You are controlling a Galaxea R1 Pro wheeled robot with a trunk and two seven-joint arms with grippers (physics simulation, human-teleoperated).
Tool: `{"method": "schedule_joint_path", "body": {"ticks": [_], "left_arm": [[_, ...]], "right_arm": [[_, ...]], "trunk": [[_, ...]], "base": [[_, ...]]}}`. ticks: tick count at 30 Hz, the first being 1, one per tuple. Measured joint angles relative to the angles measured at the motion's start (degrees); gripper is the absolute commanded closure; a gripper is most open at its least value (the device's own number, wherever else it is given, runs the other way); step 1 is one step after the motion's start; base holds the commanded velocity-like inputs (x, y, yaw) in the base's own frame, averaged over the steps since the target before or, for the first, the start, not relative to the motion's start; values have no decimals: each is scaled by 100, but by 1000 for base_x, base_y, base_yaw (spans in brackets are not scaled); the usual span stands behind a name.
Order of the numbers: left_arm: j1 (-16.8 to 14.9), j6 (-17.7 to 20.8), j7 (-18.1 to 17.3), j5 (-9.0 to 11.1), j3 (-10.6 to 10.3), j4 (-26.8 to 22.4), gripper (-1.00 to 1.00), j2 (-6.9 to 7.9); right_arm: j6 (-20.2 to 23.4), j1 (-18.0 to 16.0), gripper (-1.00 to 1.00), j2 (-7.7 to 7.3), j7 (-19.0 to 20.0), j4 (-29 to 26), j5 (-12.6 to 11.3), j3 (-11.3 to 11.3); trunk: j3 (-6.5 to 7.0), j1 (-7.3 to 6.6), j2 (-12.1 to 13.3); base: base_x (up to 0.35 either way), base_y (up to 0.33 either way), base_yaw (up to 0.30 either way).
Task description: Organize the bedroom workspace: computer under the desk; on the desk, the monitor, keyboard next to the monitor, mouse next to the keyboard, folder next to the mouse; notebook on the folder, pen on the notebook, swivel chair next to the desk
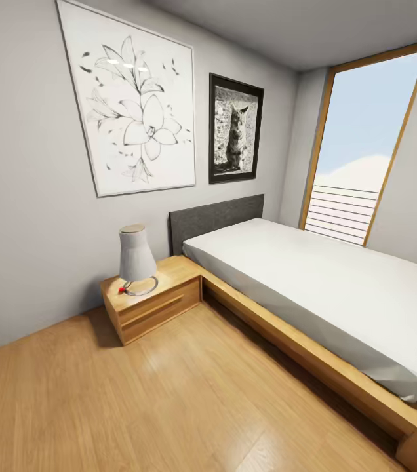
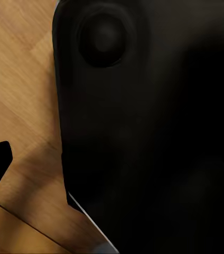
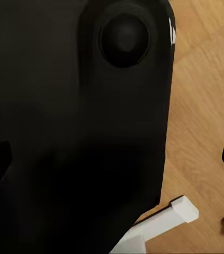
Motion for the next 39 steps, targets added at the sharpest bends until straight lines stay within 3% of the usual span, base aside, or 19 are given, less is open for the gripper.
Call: {"method": "schedule_joint_path", "body": {"ticks": [8, 23, 29, 30, 32, 34, 38, 39], "left_arm": [[-19, -1, -16, -6, 1, -115, -100, -154], [-19, -8, -16, -1, 0, -121, -100, -141], [-18, -8, -16, 4, 9, -120, -100, -145], [-19, -11, -14, 5, 10, -125, -100, -147], [-22, -16, -13, 6, 9, -139, -100, -146], [-22, -20, -15, 7, 9, -217, -100, -143], [-25, -23, -16, 8, 8, -639, -100, -134], [-25, -25, -16, 8, 8, -705, -100, -134]], "right_arm": [[-36, -157, -100, 160, 0, -48, -31, -1], [-136, -191, -100, 158, 23, -49, -11, 12], [-322, -189, -100, 158, 17, -56, -39, -20], [-704, -190, -100, 161, 15, -58, -44, -23], [-1005, -189, -100, 166, 14, -62, -50, -26], [-1570, -189, -100, 175, 18, -65, -56, -24], [-2841, -190, -100, 194, 29, -134, -57, -12], [-2983, -190, -100, 195, 31, -182, -55, -9]], "trunk": [[57, -64, 121], [326, -394, 722], [434, -526, 963], [452, -548, 1003], [488, -592, 1084], [524, -636, 1164], [596, -724, 1324], [614, -745, 1365]], "base": [[0, 0, 0], [0, 0, -4], [0, 0, -231], [0, 0, -255], [0, 0, -260], [0, 0, -264], [0, 0, -272], [0, 0, -261]]}}
